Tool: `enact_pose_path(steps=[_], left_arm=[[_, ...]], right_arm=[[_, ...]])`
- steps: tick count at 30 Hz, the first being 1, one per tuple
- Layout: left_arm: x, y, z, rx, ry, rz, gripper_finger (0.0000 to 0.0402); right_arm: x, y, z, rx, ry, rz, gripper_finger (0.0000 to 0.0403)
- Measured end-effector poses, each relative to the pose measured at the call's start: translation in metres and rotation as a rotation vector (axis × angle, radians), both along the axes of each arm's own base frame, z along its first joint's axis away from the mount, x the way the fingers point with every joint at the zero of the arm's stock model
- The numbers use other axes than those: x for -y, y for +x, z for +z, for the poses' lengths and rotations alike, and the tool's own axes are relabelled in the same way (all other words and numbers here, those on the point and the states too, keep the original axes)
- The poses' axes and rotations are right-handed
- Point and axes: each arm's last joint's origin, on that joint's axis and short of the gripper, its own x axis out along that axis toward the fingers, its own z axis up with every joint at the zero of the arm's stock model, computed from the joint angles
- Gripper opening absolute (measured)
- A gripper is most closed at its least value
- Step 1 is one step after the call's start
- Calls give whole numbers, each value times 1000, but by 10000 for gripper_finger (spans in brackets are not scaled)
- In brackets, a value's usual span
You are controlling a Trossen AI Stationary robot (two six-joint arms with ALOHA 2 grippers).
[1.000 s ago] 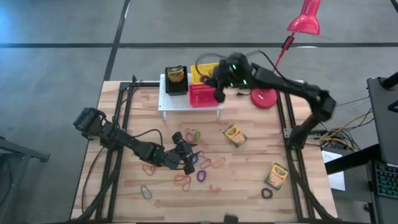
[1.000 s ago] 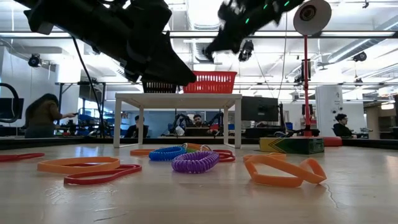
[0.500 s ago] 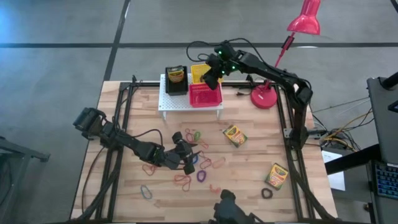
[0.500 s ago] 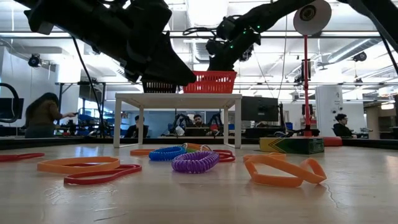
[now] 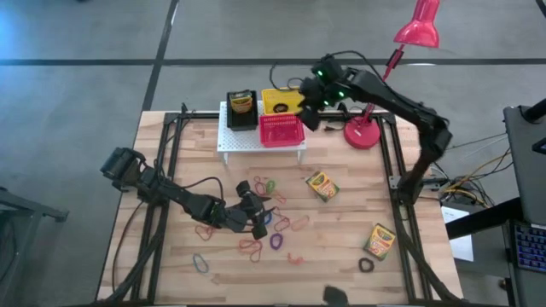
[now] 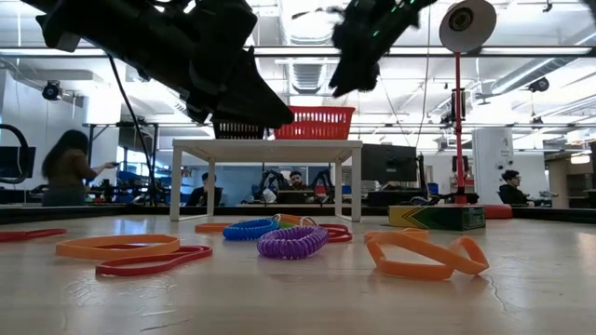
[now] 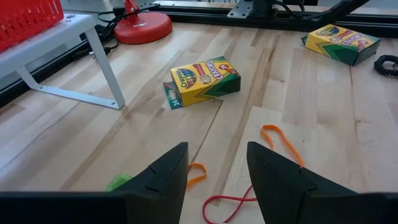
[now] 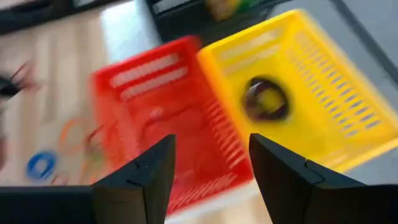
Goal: Pick & Place Office Desk Supplies
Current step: Put the crayon box into the black bin on the shelf
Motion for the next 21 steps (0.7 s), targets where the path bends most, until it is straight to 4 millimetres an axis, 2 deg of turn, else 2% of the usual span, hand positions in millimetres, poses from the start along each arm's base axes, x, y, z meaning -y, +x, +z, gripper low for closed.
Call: enact_pose_path(steps=[4,7,11,15,21], left_arm=[[1,0,0,-4,-15,-22,166],[3,1,-1,-19,-53,-87,162],[4,1,-1,-21,-66,-114,146],[1,3,2,2,-86,-127,116],[-8,9,3,8,-136,-166,61]], right_arm=[[-38,-28,3,-10,-7,65,185],[-63,-50,-10,-30,8,84,177],[-92,-82,-44,-122,38,-17,164],[-111,-107,-89,-227,65,-209,143],[-117,-116,-152,-242,108,-368,96]])
